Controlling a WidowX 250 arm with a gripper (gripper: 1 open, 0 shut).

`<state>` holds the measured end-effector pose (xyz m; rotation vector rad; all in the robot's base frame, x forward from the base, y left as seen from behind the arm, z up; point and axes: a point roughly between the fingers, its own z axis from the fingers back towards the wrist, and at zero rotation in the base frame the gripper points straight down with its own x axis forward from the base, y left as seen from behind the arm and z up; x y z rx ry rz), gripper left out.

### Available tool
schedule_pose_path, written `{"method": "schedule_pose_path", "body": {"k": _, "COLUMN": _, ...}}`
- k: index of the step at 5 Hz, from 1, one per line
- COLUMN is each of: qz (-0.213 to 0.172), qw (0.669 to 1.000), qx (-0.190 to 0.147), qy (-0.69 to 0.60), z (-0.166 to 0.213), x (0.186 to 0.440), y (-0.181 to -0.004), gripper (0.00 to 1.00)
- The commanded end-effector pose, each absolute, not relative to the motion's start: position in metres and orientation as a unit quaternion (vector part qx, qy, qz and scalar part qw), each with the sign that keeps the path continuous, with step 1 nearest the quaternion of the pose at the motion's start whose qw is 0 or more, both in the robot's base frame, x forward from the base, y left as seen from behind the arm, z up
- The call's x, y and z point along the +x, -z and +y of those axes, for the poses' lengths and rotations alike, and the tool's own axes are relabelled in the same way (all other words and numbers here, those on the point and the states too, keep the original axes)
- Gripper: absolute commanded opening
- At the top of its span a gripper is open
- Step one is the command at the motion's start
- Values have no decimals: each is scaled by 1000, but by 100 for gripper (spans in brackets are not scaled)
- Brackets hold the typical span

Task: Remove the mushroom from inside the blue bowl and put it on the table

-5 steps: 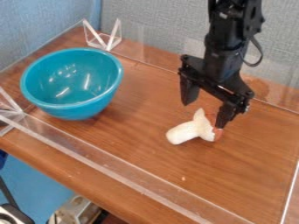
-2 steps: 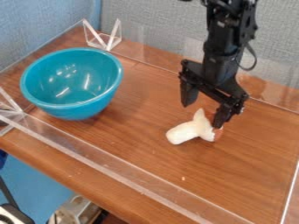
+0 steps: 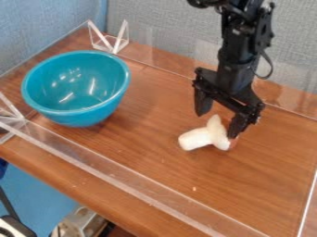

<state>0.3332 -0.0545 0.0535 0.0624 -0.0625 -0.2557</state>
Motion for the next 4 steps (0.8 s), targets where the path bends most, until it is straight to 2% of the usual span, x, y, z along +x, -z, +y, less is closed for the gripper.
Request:
{"method": "schedule_pose_path", "body": {"k": 1, "qz": -56, "qw": 990, "qx": 34, "qy": 121, "z": -48, "x": 345, "y": -64, "gripper": 100}}
{"method": "schedule_pose_path", "body": {"k": 4, "qz": -58, "qw": 989, "qx": 40, "qy": 128, "z": -49, "x": 345, "y": -61, "gripper": 100}}
